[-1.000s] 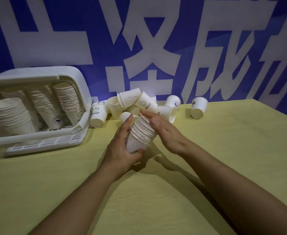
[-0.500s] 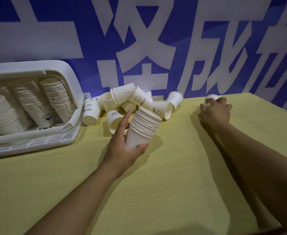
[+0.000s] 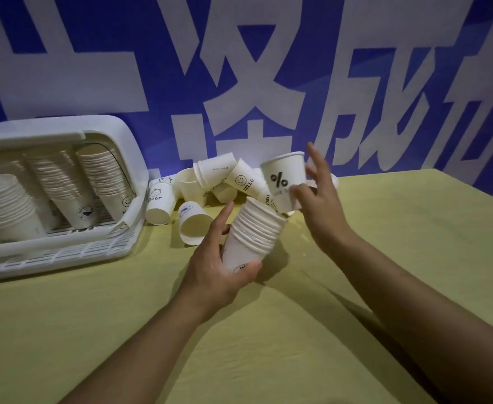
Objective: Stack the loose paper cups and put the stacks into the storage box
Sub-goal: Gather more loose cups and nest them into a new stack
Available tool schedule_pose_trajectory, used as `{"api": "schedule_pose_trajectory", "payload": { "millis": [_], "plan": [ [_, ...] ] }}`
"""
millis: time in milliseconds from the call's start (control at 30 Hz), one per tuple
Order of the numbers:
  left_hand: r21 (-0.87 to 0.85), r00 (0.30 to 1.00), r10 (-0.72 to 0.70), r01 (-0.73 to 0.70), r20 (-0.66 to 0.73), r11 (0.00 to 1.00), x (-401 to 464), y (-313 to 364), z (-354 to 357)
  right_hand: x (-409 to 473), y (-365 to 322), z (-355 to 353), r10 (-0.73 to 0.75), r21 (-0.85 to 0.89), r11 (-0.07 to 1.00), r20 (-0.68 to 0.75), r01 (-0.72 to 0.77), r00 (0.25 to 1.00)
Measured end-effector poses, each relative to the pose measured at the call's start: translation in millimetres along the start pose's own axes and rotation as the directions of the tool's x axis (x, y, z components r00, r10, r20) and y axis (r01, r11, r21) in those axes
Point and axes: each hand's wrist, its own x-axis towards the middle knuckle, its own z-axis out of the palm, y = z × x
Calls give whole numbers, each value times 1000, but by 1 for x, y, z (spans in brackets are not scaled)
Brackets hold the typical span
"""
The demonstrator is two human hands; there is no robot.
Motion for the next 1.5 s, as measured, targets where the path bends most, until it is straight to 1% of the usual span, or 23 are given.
{"api": "schedule_pose_trajectory", "payload": {
  "millis": [100, 233, 367, 433, 500, 567, 600, 633, 667, 733, 767, 800, 833, 900, 933, 1000, 1100, 1133, 1200, 1233, 1300, 1433, 1500],
  "plan": [
    [45, 999, 15, -17, 39, 999, -1, 3, -2, -14, -13, 15, -12, -6, 1000, 124, 13, 992],
    [53, 999, 24, -26, 44, 998, -1, 2, -4, -24, -16, 17, -46, -89, 994, 217, 67, 975],
    [-9, 999, 7, -7, 41, 1000, -2, 3, -1, -28, -13, 16, -3, -53, 999, 202, 14, 979],
    [-79, 1000, 2, -3, -12, 997, -1, 6, -1, -38, -7, 19, 7, -37, 999, 203, 0, 979],
    [-125, 997, -6, -3, -71, 992, 0, 7, -3, -49, 0, 21, -18, -108, 993, 207, 41, 978],
    [-138, 998, -6, -4, -69, 990, -1, 6, -5, -48, 1, 15, -44, -230, 969, 189, 88, 981],
    [-146, 998, -5, -4, -63, 989, -1, 6, -5, -43, 0, 9, -56, -321, 941, 171, 109, 984],
    [-157, 998, -5, -5, -63, 988, -2, 7, -6, -37, 0, 0, -61, -443, 889, 142, 118, 988],
    [-170, 998, -5, -6, -64, 985, -1, 7, -5, -31, 2, -10, -56, -582, 806, 105, 107, 993],
    [-187, 998, 3, -13, -56, 982, -1, 9, -4, -23, 10, -32, -22, -815, 579, -10, 5, 1000],
    [-183, 999, 10, -17, -43, 983, -2, 10, -3, -21, 16, -42, 5, -879, 471, -77, -70, 997],
    [-173, 999, 15, -20, -28, 985, -3, 10, -2, -20, 22, -51, 38, -911, 386, -139, -143, 989],
    [-162, 1000, 20, -22, -15, 987, -4, 9, -1, -19, 28, -58, 85, -920, 330, -193, -210, 978],
    [-152, 1000, 17, -17, 1, 988, -6, 9, 0, -17, 38, -68, 179, -914, 269, -263, -304, 948],
    [-152, 1000, 16, -16, 2, 988, -6, 9, 0, -16, 41, -71, 209, -912, 253, -274, -322, 939],
    [-153, 1000, 23, -22, 0, 988, -7, 9, 0, -15, 45, -74, 226, -911, 271, -252, -309, 941],
    [-163, 1000, 27, -26, 3, 986, -8, 9, -1, -16, 46, -68, 179, -880, 421, -156, -219, 971],
    [-164, 1000, 26, -25, 3, 986, -8, 8, -1, -17, 45, -64, 159, -870, 454, -132, -191, 978],
    [-164, 1000, 21, -20, 1, 986, -8, 7, -1, -16, 45, -59, 103, -876, 455, -130, -163, 986],
    [-163, 1000, 19, -19, -2, 986, -7, 7, 0, -15, 47, -59, 85, -878, 449, -143, -166, 986],
    [-155, 1000, 19, -20, -6, 988, -6, 5, 0, -12, 51, -61, 108, -858, 474, -167, -198, 980],
    [-126, 1000, 21, -22, -6, 992, -5, 2, 0, -9, 53, -65, 160, -750, 624, -150, -218, 976],
    [-121, 1000, 17, -17, -2, 993, -4, 1, 1, -7, 52, -64, 167, -714, 654, -185, -249, 969]
  ]
}}
